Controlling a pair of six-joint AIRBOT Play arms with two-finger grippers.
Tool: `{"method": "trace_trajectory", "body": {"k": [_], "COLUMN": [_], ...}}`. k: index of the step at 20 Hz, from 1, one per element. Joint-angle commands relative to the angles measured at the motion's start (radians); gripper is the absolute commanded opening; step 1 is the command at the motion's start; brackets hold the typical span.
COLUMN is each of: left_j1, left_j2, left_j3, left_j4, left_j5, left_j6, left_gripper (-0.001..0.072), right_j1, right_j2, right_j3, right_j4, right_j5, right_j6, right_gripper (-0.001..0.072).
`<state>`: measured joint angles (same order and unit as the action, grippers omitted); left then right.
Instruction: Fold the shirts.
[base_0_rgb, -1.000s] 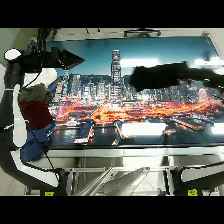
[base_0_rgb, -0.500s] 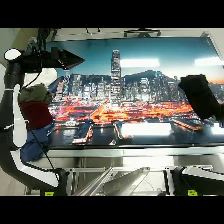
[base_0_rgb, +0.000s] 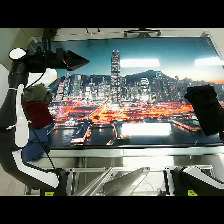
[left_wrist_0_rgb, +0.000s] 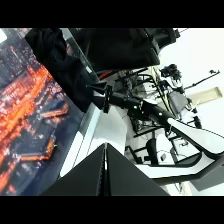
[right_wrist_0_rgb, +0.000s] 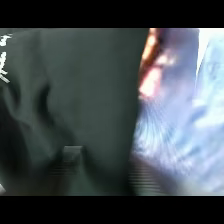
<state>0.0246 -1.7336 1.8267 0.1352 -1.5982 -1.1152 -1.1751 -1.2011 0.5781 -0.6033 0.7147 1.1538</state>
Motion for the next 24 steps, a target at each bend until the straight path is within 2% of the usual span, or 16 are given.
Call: {"method": "trace_trajectory", "body": {"k": [1, 4, 7, 9, 10, 11, 12, 13, 15, 17, 22, 24], "left_j1": [-0.027, -0.032, -0.011, 0.026, 0.048, 0.073, 0.098, 0.118, 0.155, 0.172, 0.165, 0.165], "left_j2": [0.000, 0.000, 0.008, 0.016, 0.016, 0.017, 0.019, 0.032, 0.084, 0.165, 0.504, 0.666], "left_j3": [0.000, 0.000, 0.000, 0.024, 0.051, 0.084, 0.115, 0.132, 0.131, 0.064, -0.433, -0.694], "left_j4": [0.002, 0.000, -0.068, -0.100, -0.084, -0.053, -0.023, 0.007, 0.080, 0.153, 0.335, 0.402], "left_j5": [0.000, -0.014, -0.071, -0.079, -0.078, -0.074, -0.070, -0.067, -0.055, -0.050, 0.006, 0.074], "left_j6": [0.000, 0.000, -0.005, -0.011, -0.012, -0.033, -0.057, -0.064, -0.064, -0.064, -0.047, -0.044], "left_gripper": [0.0020, 0.0020, 0.0010, 0.0007, 0.0002, 0.0002, 0.0002, 0.0001, 0.0001, 0.0001, 0.0002, 0.0003], "right_j1": [-0.008, -0.016, -0.060, -0.064, -0.043, -0.003, 0.049, 0.122, 0.296, 0.505, 0.935, 1.026], "right_j2": [0.025, 0.053, 0.131, 0.180, 0.204, 0.224, 0.240, 0.249, 0.259, 0.261, 0.264, 0.286], "right_j3": [-0.012, 0.001, 0.127, 0.265, 0.324, 0.375, 0.417, 0.457, 0.502, 0.504, 0.439, 0.338], "right_j4": [-0.097, -0.301, -0.457, -0.492, -0.444, -0.368, -0.301, -0.256, -0.240, -0.256, -0.569, -0.586], "right_j5": [0.109, 0.215, 0.394, 0.506, 0.525, 0.526, 0.525, 0.527, 0.532, 0.532, 0.546, 0.555], "right_j6": [0.011, 0.178, 0.277, 0.307, 0.310, 0.306, 0.280, 0.275, 0.275, 0.280, 0.424, 0.429], "right_gripper": [0.0591, 0.0566, 0.0557, 0.0352, 0.0342, 0.0183, 0.0095, 0.0093, 0.0028, 0.0028, 0.0027, 0.0028]}}
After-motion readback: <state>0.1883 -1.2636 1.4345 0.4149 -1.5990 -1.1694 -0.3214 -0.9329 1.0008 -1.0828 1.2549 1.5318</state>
